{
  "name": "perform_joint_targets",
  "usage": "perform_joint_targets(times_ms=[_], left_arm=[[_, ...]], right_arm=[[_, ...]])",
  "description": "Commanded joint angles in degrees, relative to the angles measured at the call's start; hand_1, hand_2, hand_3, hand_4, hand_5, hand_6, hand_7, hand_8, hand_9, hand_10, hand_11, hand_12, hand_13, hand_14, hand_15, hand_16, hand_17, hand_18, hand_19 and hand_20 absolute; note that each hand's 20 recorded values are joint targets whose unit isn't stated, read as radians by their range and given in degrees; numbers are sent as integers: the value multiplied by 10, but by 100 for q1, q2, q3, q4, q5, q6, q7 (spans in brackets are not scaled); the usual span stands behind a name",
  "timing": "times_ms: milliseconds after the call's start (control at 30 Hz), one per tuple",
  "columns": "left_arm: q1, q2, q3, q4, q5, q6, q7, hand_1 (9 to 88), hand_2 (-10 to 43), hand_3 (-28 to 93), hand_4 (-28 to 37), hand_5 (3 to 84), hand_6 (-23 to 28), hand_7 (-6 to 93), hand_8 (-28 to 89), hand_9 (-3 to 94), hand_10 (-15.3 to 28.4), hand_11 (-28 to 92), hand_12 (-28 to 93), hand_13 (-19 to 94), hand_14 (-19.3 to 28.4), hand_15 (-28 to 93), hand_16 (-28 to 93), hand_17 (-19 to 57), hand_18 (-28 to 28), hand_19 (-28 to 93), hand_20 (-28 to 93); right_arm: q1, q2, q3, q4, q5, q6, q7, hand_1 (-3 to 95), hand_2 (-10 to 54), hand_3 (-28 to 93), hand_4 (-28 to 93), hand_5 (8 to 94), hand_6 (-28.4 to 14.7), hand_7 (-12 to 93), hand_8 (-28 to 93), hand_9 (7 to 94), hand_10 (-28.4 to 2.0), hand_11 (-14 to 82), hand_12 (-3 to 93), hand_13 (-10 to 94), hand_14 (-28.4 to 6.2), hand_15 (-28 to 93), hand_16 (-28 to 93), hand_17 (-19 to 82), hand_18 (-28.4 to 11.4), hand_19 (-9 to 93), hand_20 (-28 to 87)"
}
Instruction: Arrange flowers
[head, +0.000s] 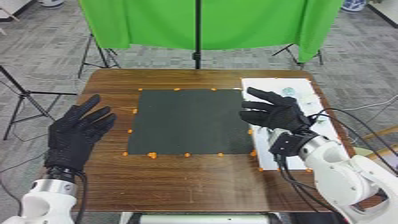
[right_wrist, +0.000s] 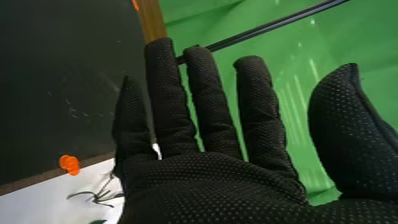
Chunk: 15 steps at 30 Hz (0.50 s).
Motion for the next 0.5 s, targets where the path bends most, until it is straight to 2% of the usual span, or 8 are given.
perform_joint_targets(times_ms=[33, 367, 500], left_arm=[[101, -47, -8, 3, 24, 15, -25, 213, 71, 782, -266, 359, 94, 152, -99, 334, 211, 280, 118, 243, 277, 494, -86, -79, 260, 609, 122], [72, -50, 31, 7, 24, 17, -29, 213, 72, 781, -266, 359, 94, 150, -98, 335, 211, 279, 118, 243, 277, 494, -87, -79, 261, 609, 122], [115, -61, -7, -10, 30, 29, -28, 213, 71, 782, -266, 359, 94, 150, -98, 334, 210, 280, 118, 242, 278, 493, -87, -79, 260, 608, 122]], right_arm=[[-52, 16, 10, -73, -47, 77, -38, 180, 118, 858, -268, 449, 14, 185, -148, 495, -160, 153, 130, 402, -174, 341, 120, 29, -201, 492, 155], [-70, 28, 35, -85, -38, 105, -3, 180, 119, 856, -268, 453, 11, 186, -148, 499, -160, 157, 129, 406, -173, 345, 119, 34, -200, 498, 157], [-37, 35, 4, -145, -357, 281, 95, 180, 120, 854, -269, 454, 7, 184, -147, 500, -160, 157, 129, 407, -174, 346, 118, 36, -200, 501, 158]])
